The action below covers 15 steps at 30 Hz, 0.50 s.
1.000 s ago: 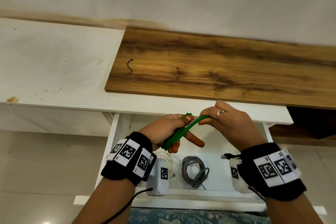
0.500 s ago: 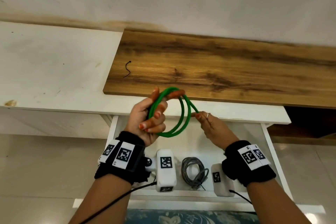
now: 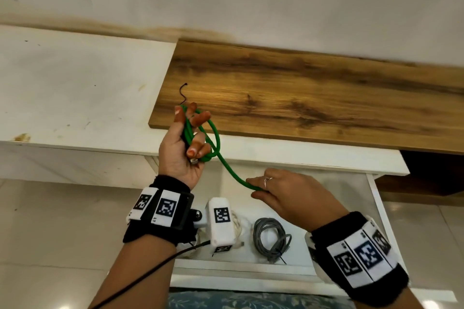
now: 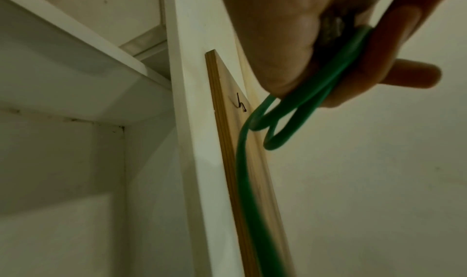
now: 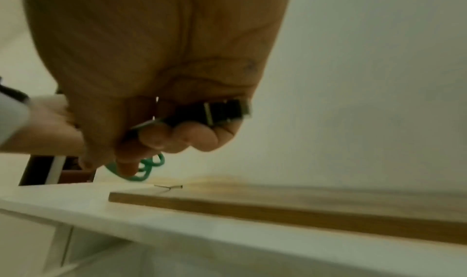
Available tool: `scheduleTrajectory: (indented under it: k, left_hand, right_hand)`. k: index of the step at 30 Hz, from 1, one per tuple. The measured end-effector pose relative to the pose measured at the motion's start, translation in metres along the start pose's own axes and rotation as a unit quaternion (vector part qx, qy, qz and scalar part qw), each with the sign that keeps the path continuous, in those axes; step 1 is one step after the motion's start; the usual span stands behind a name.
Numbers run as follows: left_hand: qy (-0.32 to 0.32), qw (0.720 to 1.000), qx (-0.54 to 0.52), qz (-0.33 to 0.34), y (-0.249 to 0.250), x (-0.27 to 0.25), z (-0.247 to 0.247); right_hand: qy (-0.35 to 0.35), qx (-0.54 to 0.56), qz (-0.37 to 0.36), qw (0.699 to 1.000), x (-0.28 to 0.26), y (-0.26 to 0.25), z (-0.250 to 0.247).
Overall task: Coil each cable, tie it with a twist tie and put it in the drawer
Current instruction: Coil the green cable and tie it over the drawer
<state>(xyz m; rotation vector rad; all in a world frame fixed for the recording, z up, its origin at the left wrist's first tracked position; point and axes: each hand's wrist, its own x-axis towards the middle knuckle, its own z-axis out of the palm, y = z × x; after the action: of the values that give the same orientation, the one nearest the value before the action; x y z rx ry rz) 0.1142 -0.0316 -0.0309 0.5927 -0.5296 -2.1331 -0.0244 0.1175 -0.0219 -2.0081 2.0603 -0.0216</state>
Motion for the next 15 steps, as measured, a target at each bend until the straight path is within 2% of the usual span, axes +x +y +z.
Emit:
scheduleTrajectory:
  k: [4, 7, 10, 12, 15]
  left_hand:
    - [0.006, 0.995, 0.093, -0.04, -0.012, -0.004, 0.006]
    - [-0.001, 0.984, 0.158, -0.08, -0.023, -0.008, 0.014]
    - [-0.03, 0.977, 0.171, -0.125, -0.032, -0.014, 0.024]
    - [-0.055, 0.968, 0.179, -0.164, -0.039, -0.016, 0.028]
    - [-0.093, 0.936, 0.246, -0.233, -0.046, -0.022, 0.03]
  right_hand:
    - [0.145, -0.039, -0.092, 0.984, -0.006, -0.009, -0.012]
    - [0.175, -0.095, -0.125, 0.972, -0.008, -0.006, -0.014]
    - [0.223, -0.135, -0.12, 0.958, -0.008, 0.0, -0.014]
    - [0.253, -0.121, -0.119, 0.952, -0.007, 0.003, -0.013]
    - [0.267, -0.057, -0.115, 0.955, -0.003, 0.012, -0.011]
